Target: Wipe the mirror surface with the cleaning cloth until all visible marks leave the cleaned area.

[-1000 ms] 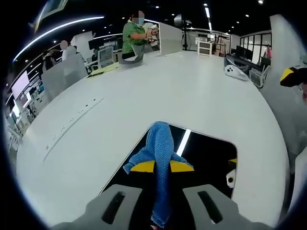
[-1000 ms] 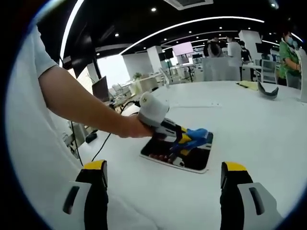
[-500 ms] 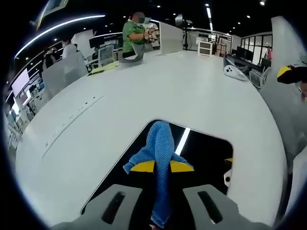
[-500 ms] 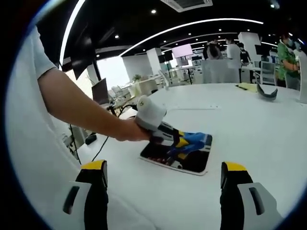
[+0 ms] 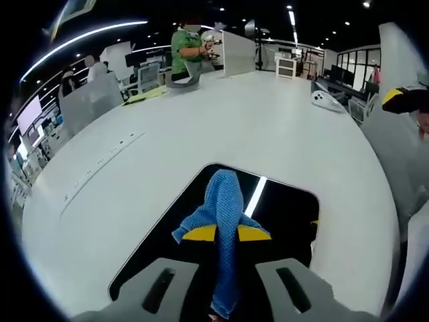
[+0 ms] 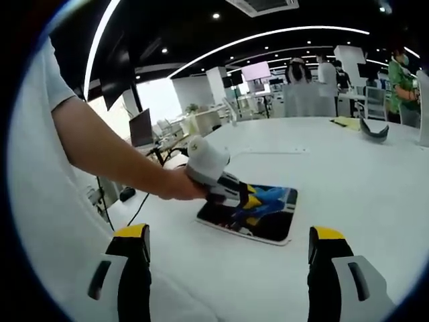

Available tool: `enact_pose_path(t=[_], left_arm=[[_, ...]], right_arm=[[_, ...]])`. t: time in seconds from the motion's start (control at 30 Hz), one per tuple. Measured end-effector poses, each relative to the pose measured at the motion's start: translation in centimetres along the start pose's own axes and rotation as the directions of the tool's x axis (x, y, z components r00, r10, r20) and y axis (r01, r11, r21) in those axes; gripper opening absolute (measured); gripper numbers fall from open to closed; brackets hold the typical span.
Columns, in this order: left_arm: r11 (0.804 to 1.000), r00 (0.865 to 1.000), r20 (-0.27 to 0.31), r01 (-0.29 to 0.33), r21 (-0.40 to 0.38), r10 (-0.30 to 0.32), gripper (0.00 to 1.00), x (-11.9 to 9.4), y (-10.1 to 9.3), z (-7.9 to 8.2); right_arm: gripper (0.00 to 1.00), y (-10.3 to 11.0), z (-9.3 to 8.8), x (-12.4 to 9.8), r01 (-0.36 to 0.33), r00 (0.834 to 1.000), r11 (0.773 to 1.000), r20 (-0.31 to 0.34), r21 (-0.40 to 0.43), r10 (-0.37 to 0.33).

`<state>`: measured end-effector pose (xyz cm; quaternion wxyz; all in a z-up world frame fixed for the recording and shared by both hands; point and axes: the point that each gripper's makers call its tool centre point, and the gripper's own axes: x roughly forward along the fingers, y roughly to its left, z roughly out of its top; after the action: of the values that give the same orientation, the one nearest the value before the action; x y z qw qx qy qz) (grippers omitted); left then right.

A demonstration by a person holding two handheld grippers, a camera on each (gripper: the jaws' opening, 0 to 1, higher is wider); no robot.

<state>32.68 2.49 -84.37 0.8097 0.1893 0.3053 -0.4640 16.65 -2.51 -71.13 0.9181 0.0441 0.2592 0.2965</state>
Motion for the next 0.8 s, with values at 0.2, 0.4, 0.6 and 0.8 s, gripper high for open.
enact_pose_path(t=[0.2, 0.4, 0.6, 0.8], left_arm=[[1.0, 1.0, 0.002, -0.001, -0.003, 0.001, 0.07, -0.22, -0.21, -0.17], [1.0, 1.0, 0.005, -0.008, -0.014, 0.008, 0.07, -0.44, -0.43, -0.31], [1.0, 1.0, 0.005, -0.006, -0.009, 0.006, 0.07, -0.56, -0.58, -0.49], [1.0, 1.0, 0.01, -0.008, -0.017, 0.008, 0.07, -0.78, -0.78, -0.64]], right_arm=[[0.98, 0.02, 0.01, -0.1, 0.003, 1.0, 1.0, -0.001, -0.002, -0.003], [0.98, 0.06, -0.07, -0.07, 0.004, 1.0, 1.0, -0.004, -0.006, -0.004], [0.98, 0.21, -0.09, -0.09, 0.003, 1.0, 1.0, -0.005, -0.008, -0.003], [0.98, 0.34, -0.15, -0.17, 0.003, 1.0, 1.0, -0.007, -0.014, -0.003]])
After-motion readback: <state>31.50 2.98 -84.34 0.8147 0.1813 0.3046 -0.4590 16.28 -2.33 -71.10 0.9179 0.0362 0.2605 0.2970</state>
